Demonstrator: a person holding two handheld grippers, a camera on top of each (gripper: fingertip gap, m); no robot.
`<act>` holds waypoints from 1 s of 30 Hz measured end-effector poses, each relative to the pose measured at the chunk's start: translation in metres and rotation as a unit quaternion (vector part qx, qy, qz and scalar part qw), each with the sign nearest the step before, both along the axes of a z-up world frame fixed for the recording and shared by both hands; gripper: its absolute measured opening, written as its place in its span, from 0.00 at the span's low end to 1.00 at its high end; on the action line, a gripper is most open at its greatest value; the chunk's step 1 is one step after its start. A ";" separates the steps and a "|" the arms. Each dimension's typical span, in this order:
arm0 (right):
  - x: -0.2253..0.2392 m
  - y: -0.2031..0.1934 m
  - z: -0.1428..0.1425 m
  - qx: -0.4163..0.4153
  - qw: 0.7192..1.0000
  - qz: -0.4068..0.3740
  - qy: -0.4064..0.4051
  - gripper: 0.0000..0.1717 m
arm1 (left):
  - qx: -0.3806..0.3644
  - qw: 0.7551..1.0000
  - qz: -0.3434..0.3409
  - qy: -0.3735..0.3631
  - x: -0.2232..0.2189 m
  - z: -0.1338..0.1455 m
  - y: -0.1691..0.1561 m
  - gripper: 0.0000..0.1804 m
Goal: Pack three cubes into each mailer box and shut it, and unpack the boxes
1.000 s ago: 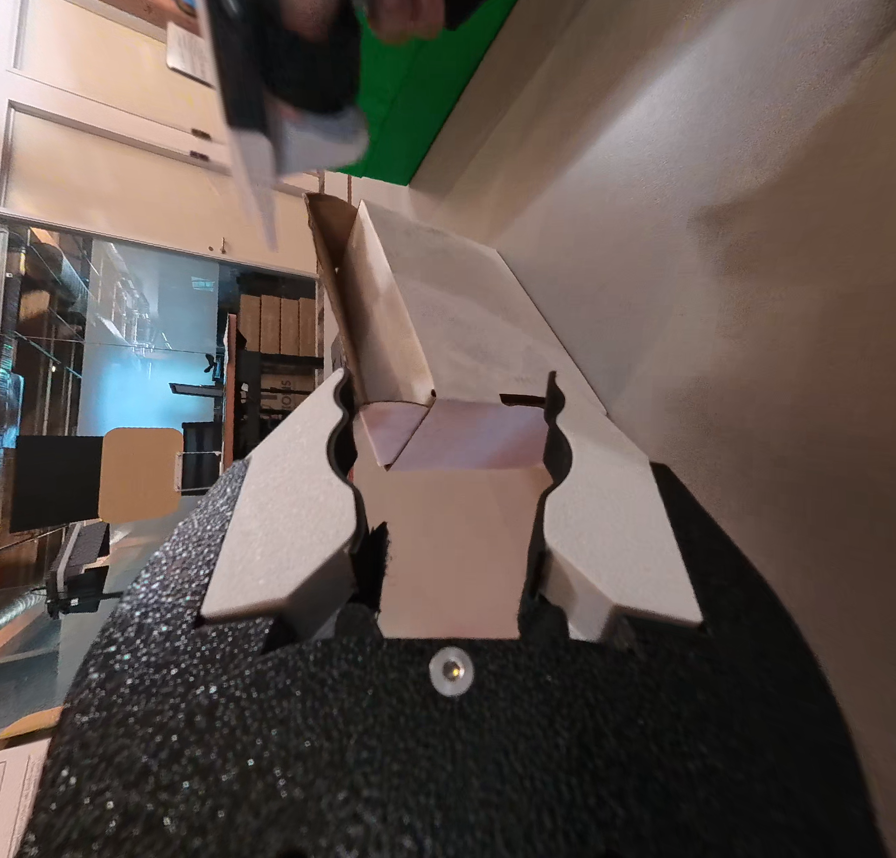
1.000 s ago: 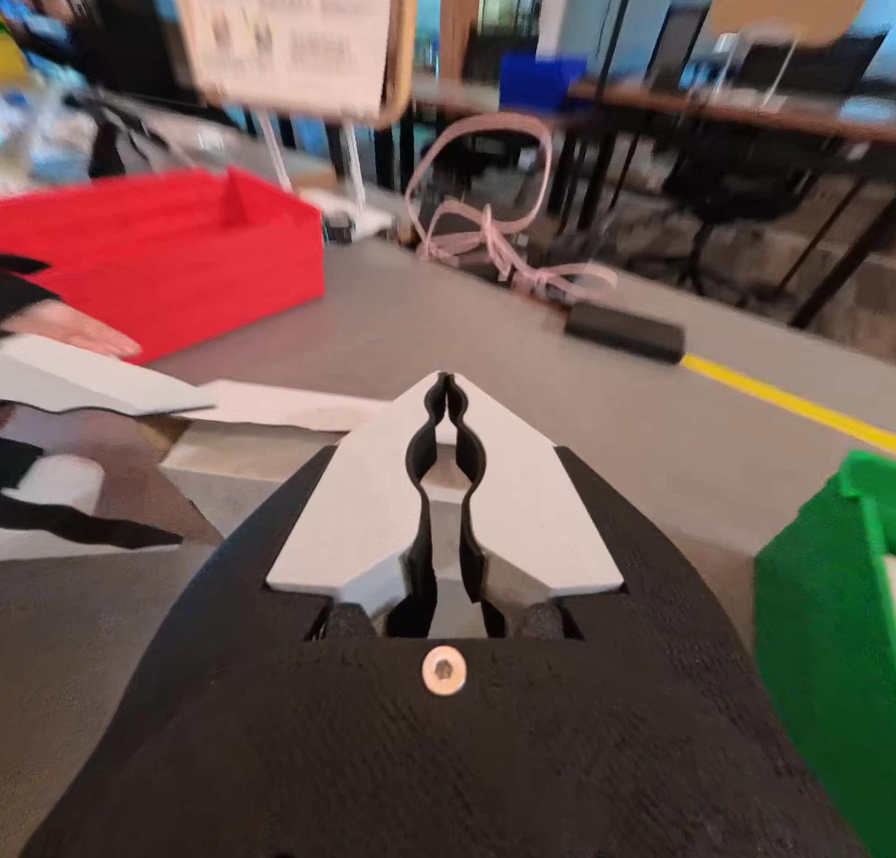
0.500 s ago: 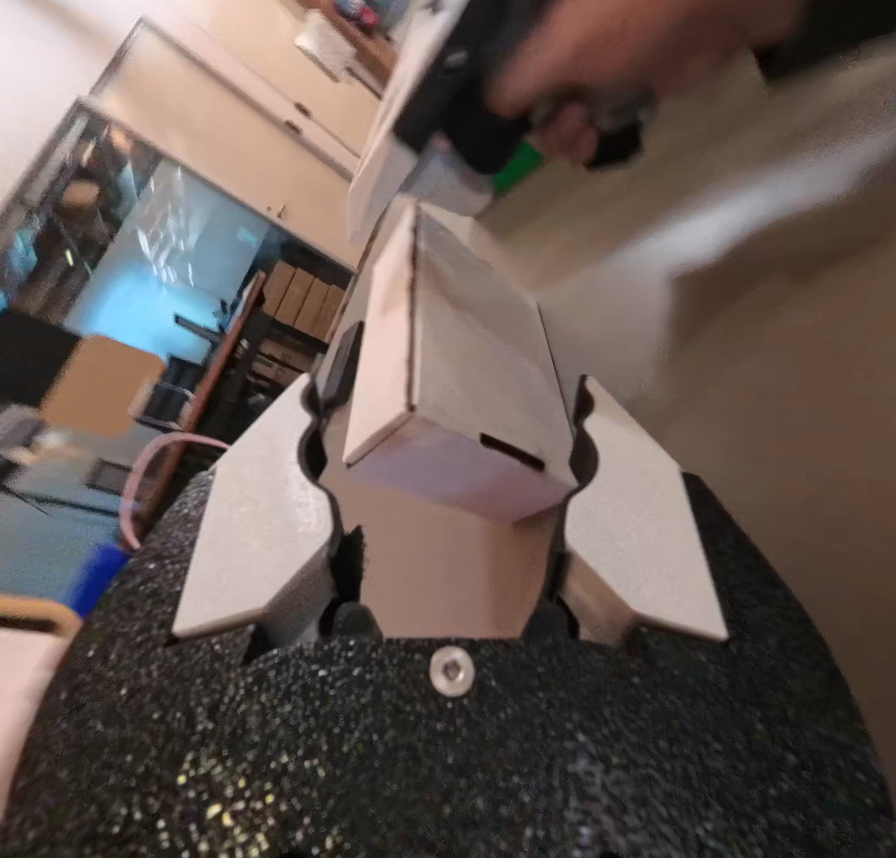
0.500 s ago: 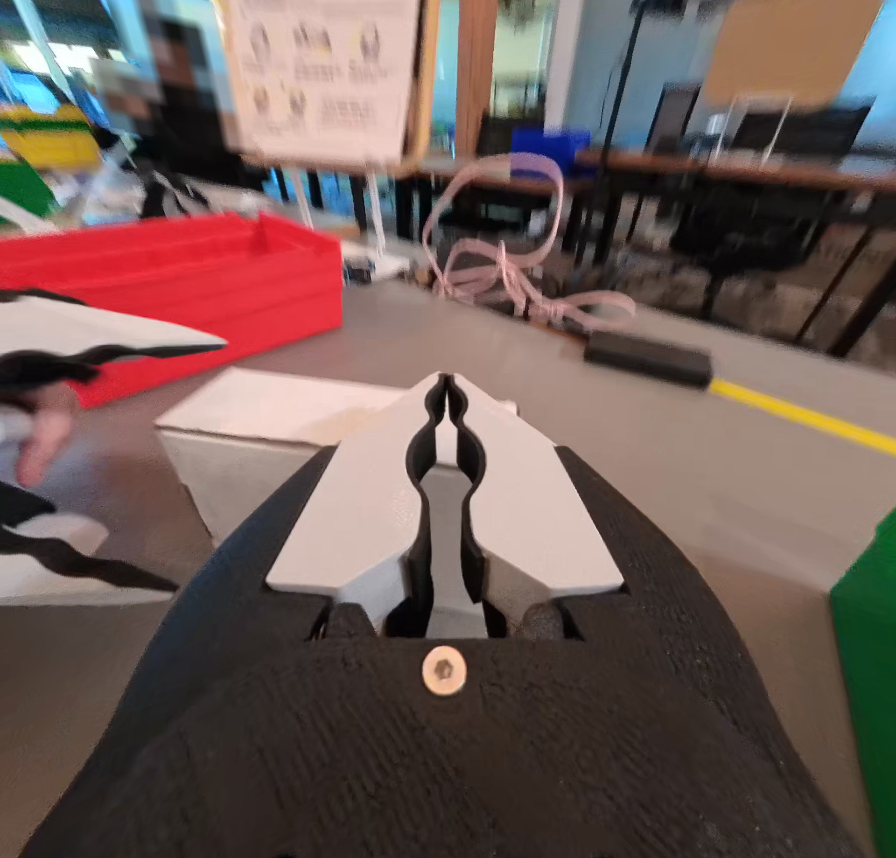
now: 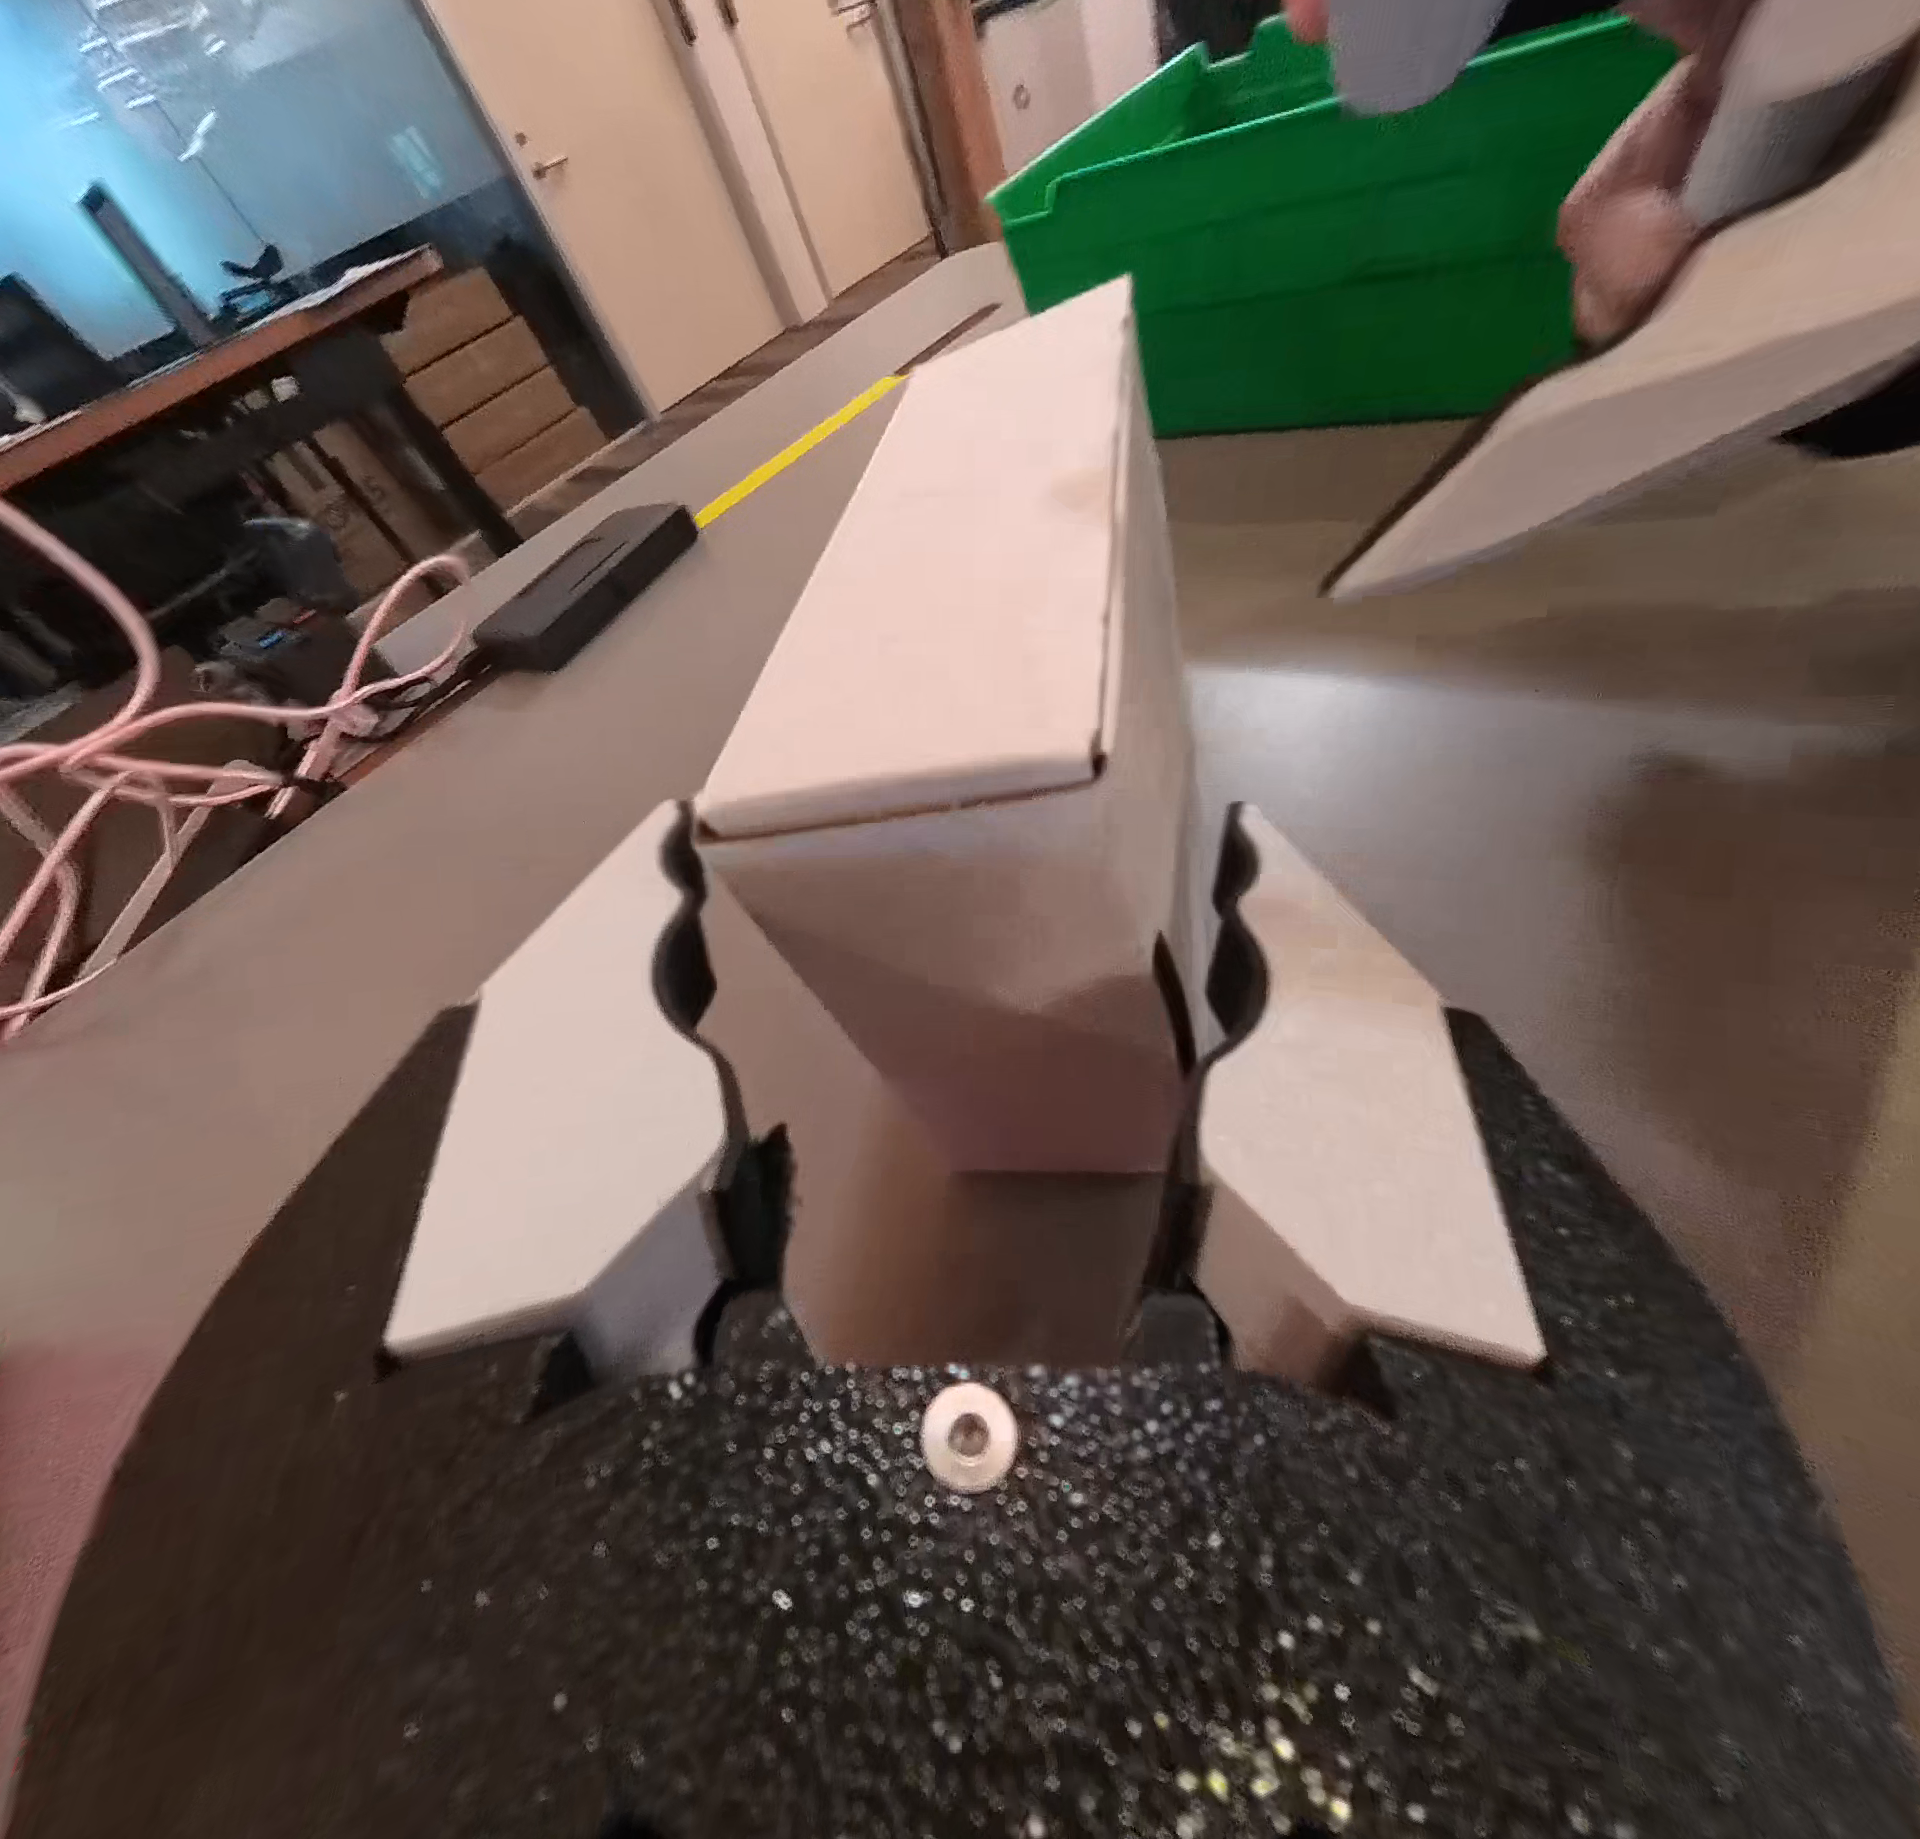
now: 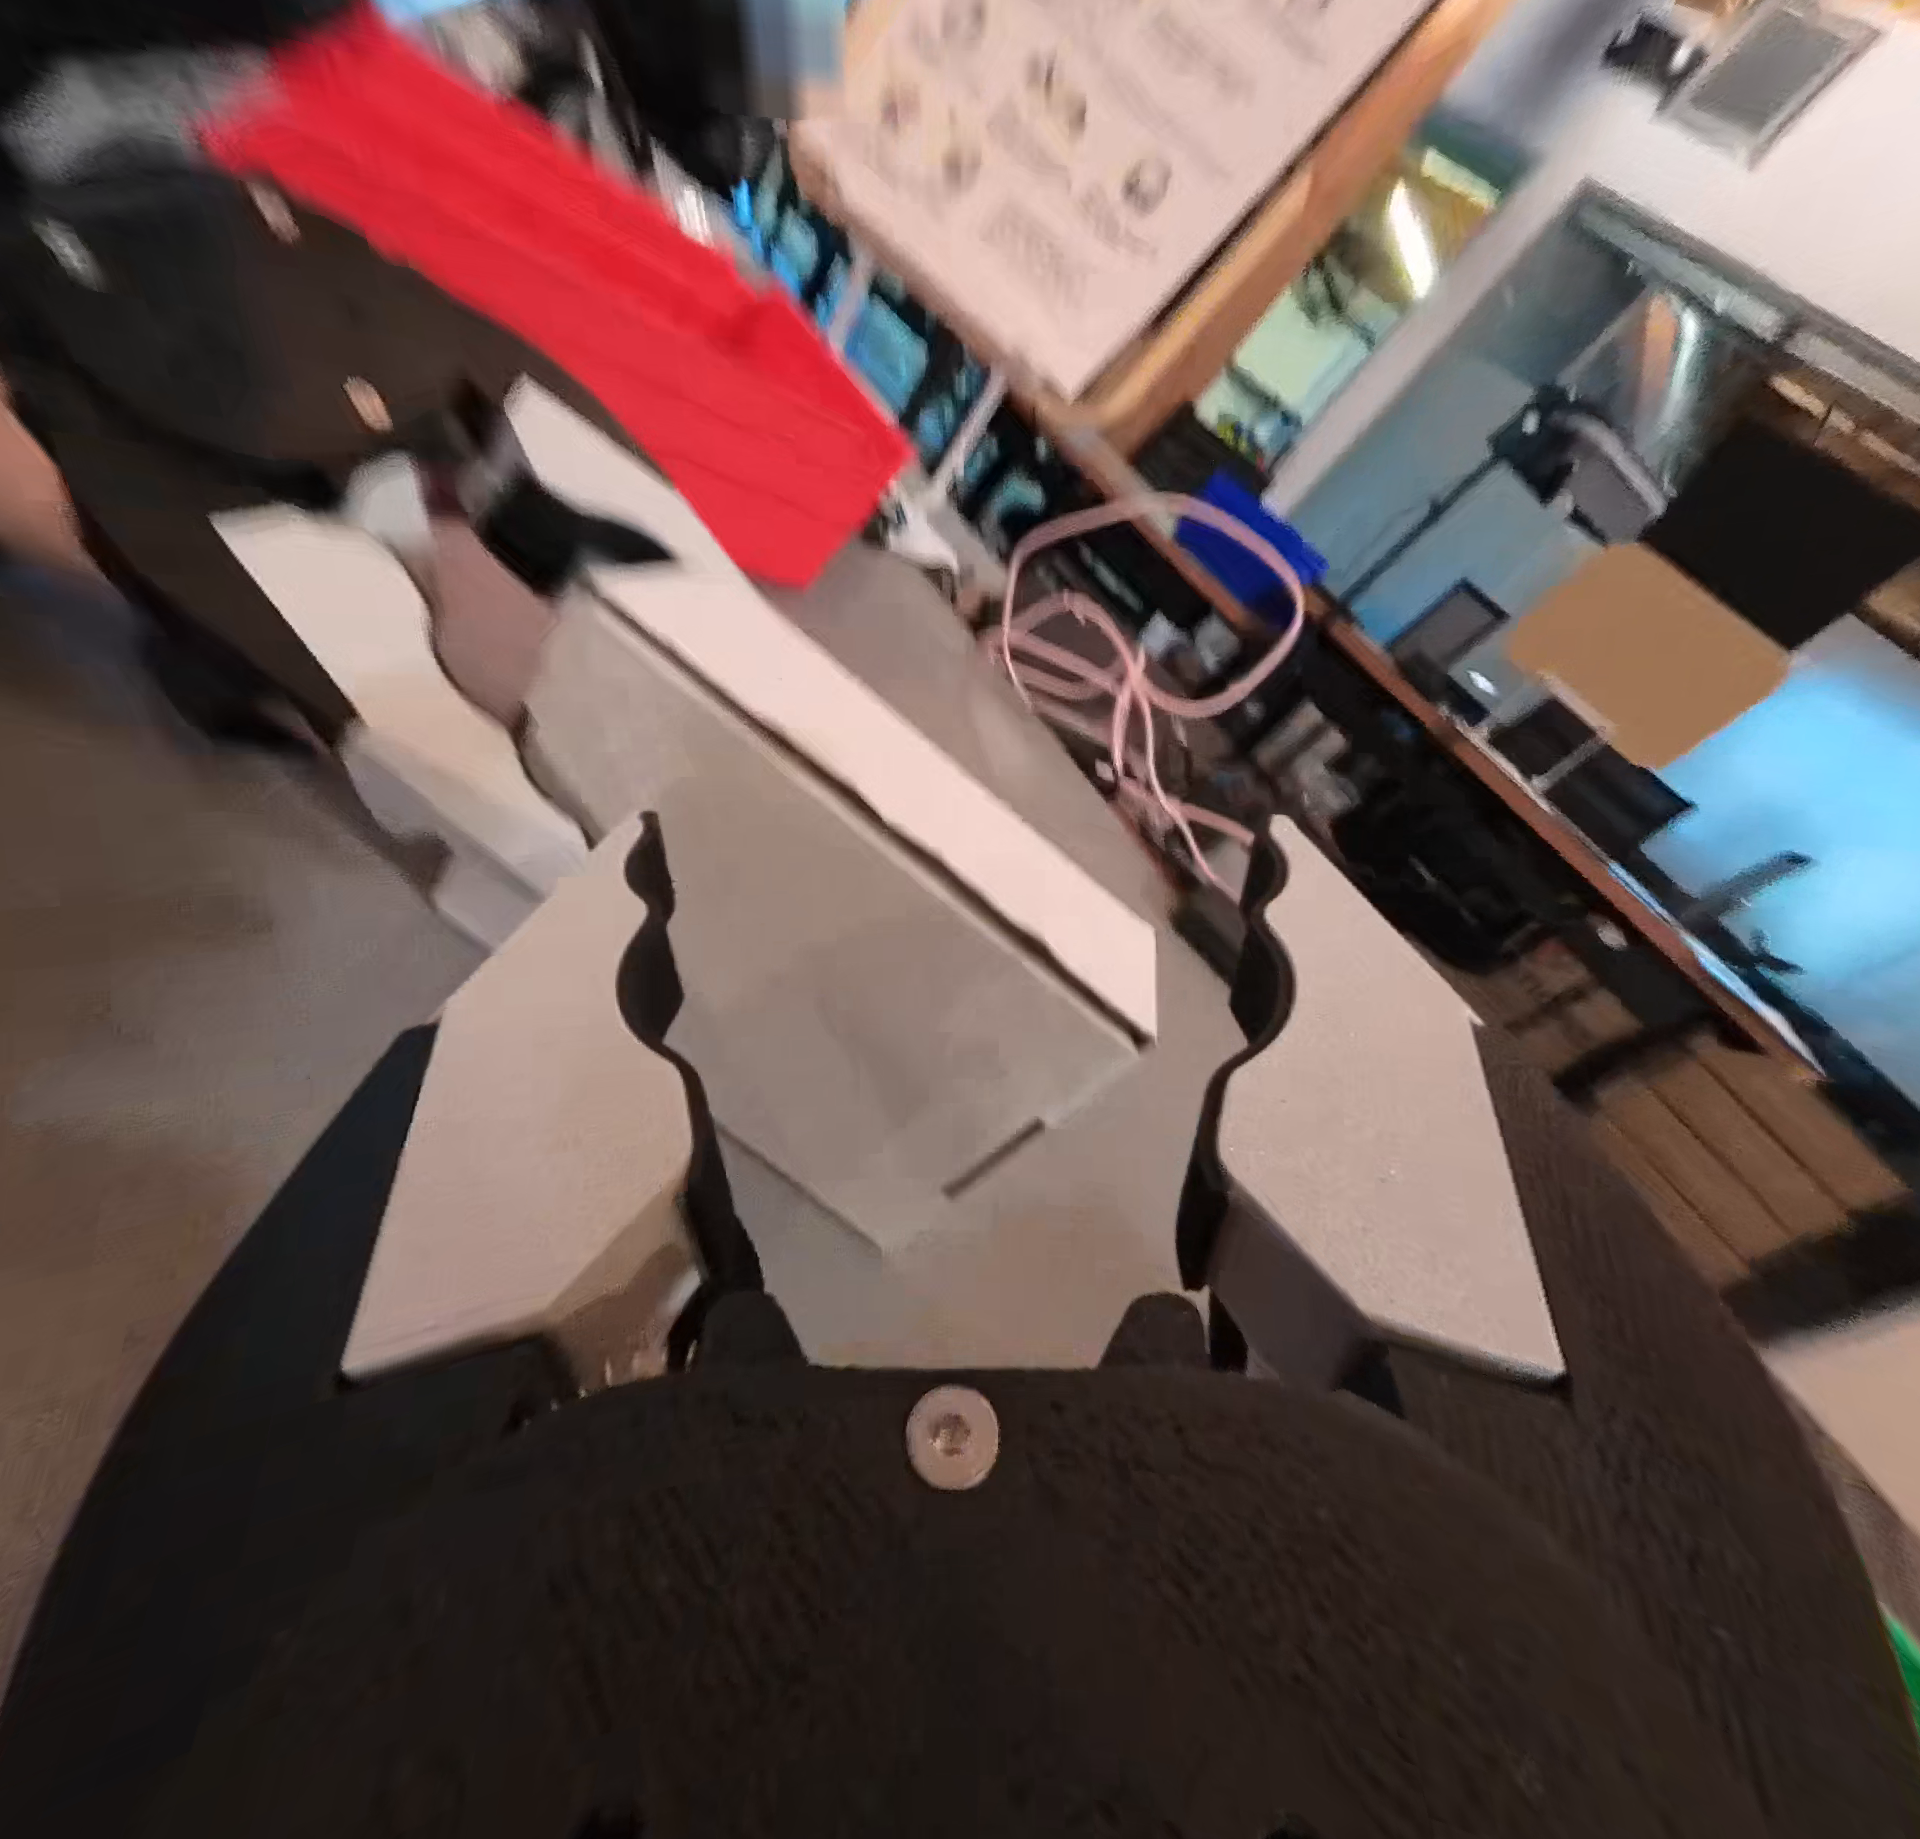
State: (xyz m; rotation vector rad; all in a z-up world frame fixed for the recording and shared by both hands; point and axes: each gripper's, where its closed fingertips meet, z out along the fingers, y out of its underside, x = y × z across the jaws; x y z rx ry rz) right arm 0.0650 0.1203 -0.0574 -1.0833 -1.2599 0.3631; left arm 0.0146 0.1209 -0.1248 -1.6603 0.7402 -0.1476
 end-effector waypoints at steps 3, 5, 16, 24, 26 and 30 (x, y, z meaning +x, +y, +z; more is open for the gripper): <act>0.001 0.010 -0.026 -0.003 0.995 -0.027 -0.101 0.69 | 0.009 1.000 -0.027 0.002 0.006 0.001 -0.003 0.45; -0.003 0.003 -0.030 0.021 0.988 -0.017 -0.153 0.70 | 0.038 0.998 -0.042 0.029 0.012 0.003 -0.007 0.45; 0.022 -0.017 -0.068 0.218 0.874 -0.050 -0.431 0.38 | 0.325 0.897 -0.150 0.260 0.064 0.015 -0.057 0.45; 0.069 -0.020 0.006 0.236 0.906 -0.118 -0.332 0.37 | 0.322 0.943 -0.084 0.007 0.028 0.084 -0.056 0.63; 0.090 -0.014 0.038 0.253 0.906 -0.151 -0.305 0.37 | 0.307 0.949 -0.066 -0.020 0.020 0.086 -0.050 0.62; 0.151 0.025 0.083 0.278 0.879 -0.244 -0.301 0.37 | 0.276 0.958 -0.056 -0.056 0.019 0.082 -0.042 0.62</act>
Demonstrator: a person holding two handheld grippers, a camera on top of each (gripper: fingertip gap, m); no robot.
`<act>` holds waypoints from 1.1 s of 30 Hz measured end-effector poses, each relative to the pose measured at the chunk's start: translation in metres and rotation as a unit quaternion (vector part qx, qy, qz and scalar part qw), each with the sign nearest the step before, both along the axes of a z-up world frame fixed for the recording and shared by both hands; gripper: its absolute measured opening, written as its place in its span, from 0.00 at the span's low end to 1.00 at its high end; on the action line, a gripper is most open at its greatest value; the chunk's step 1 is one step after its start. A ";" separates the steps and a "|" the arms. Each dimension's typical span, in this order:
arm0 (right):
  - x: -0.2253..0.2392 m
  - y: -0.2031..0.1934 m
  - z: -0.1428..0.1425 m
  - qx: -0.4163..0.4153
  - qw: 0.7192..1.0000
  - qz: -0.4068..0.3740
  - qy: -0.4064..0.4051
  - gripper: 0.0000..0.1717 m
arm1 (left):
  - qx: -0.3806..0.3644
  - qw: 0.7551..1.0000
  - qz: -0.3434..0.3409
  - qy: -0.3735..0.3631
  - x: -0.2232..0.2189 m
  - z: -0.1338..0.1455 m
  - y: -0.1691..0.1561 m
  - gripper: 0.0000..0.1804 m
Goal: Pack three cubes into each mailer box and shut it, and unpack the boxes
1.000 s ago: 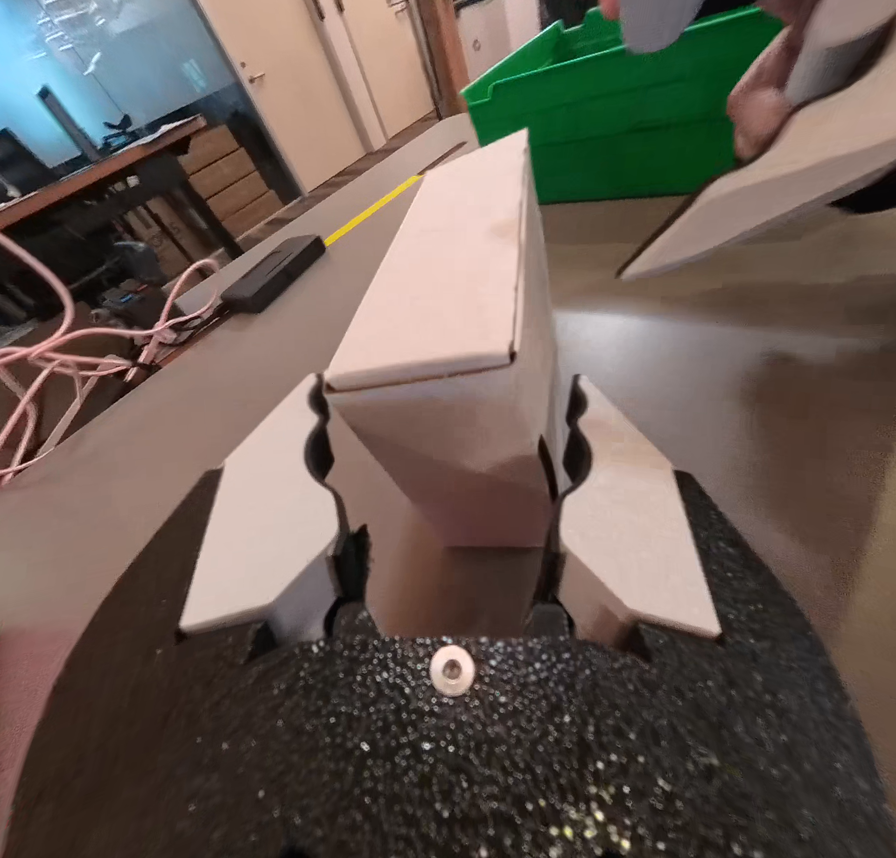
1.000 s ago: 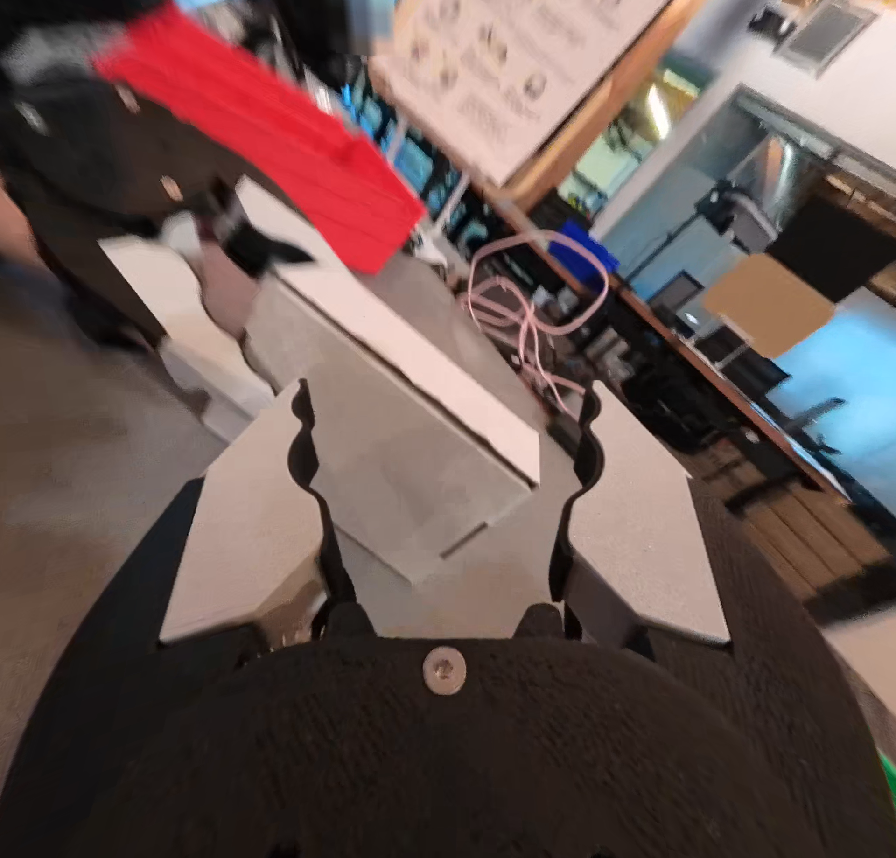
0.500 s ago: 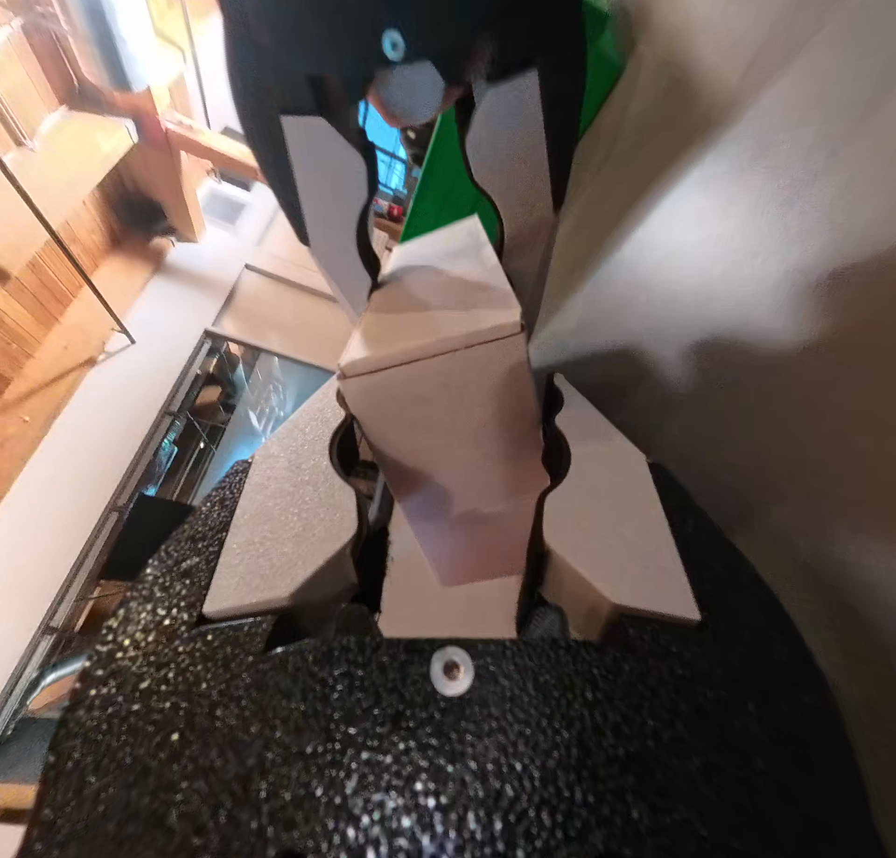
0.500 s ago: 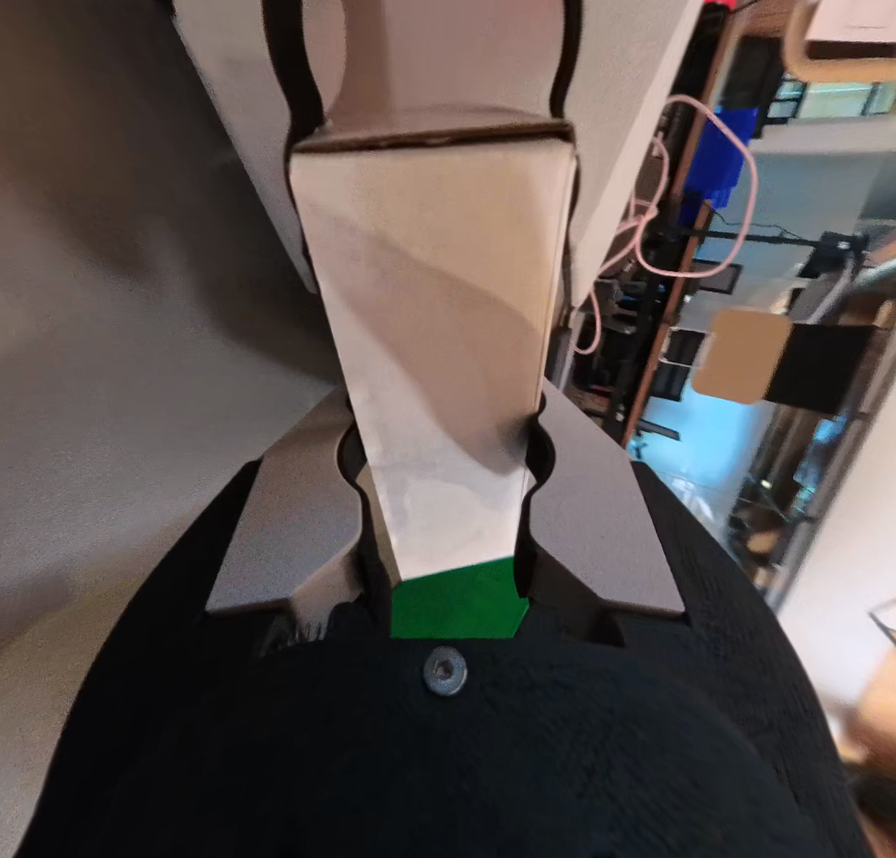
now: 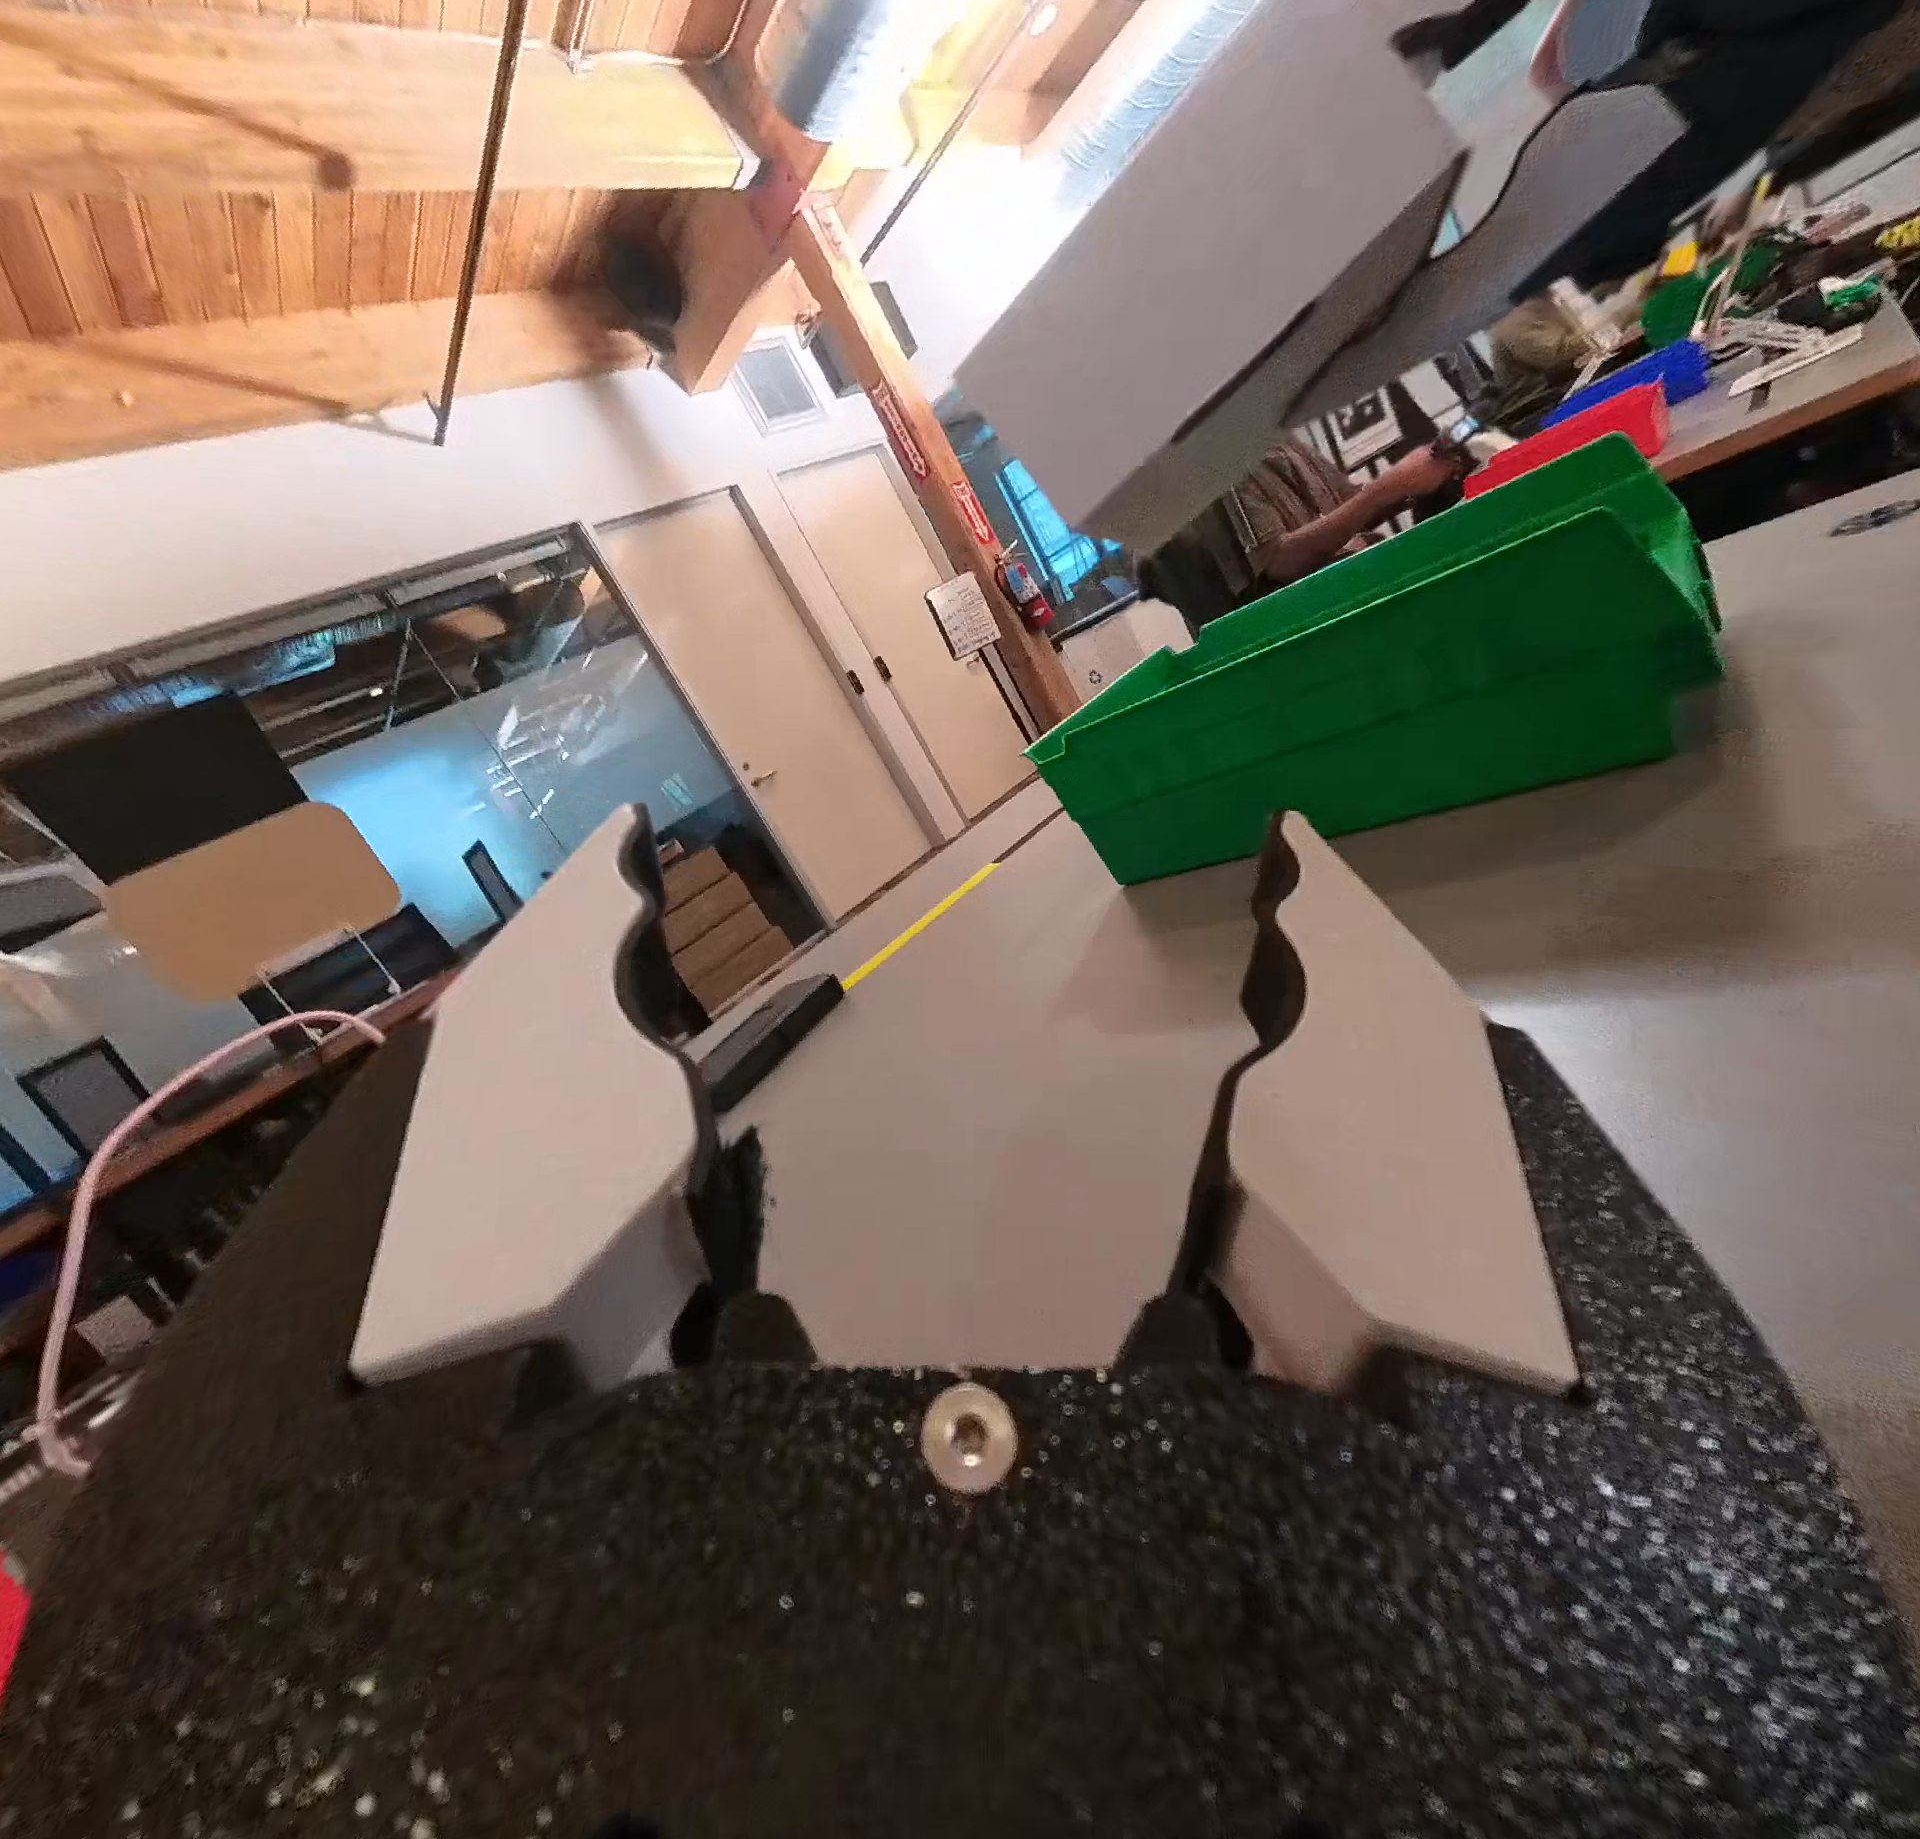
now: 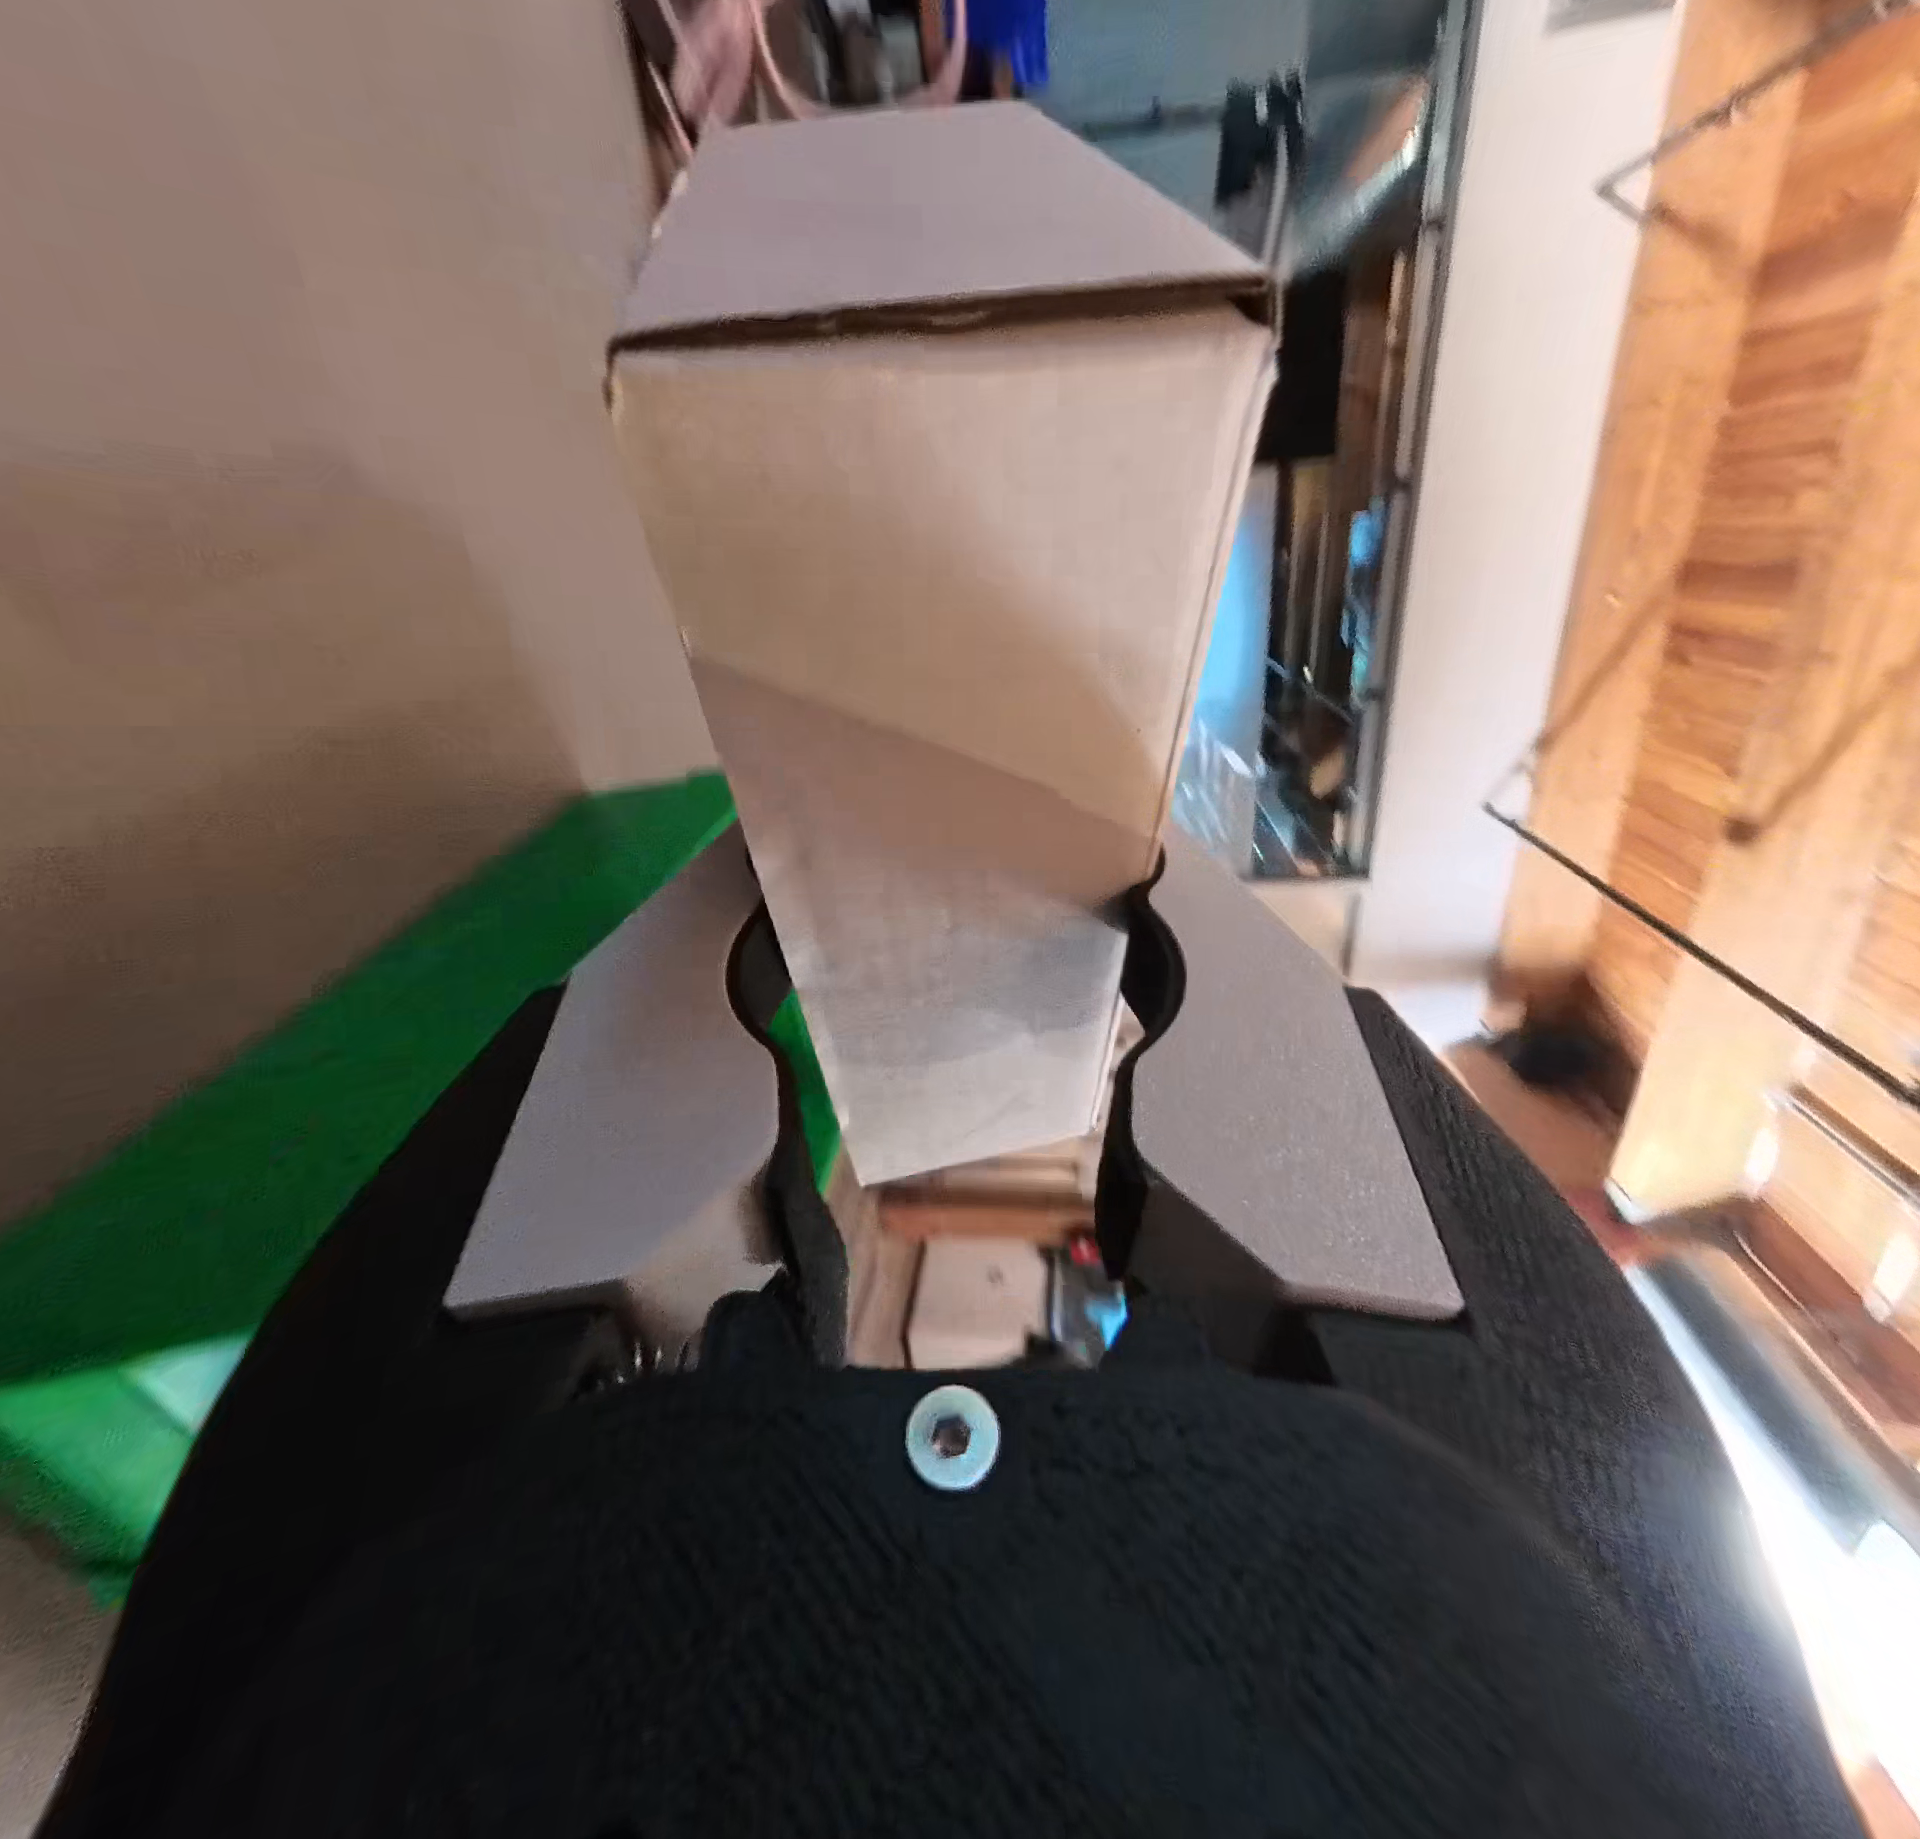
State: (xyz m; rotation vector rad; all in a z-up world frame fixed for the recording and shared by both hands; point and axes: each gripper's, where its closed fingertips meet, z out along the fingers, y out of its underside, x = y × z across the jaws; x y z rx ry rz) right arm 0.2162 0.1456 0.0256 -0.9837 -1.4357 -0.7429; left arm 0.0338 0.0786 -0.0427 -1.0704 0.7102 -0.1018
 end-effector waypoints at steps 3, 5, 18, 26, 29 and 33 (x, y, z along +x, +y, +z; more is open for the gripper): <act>0.054 0.049 -0.002 0.011 0.997 -0.073 -0.025 0.37 | -0.016 1.000 -0.002 0.001 0.003 -0.007 0.005 0.61; 0.087 0.082 -0.018 -0.007 0.992 -0.114 -0.046 0.37 | -0.026 1.000 0.001 0.003 0.003 -0.011 0.008 0.61; 0.123 0.179 -0.102 -0.022 0.979 -0.168 -0.114 0.37 | -0.071 0.997 0.006 -0.003 0.000 -0.022 0.021 0.60; 0.114 0.186 -0.118 -0.050 0.977 -0.181 -0.097 0.38 | -0.127 0.991 0.015 -0.027 -0.008 -0.031 0.030 0.61; 0.114 0.174 -0.119 -0.107 0.976 -0.173 -0.083 0.41 | -0.131 0.991 0.020 -0.029 -0.011 -0.031 0.031 0.61; 0.122 0.146 -0.121 -0.221 0.960 -0.164 -0.061 0.60 | -0.138 0.990 0.017 -0.032 -0.009 -0.032 0.032 0.61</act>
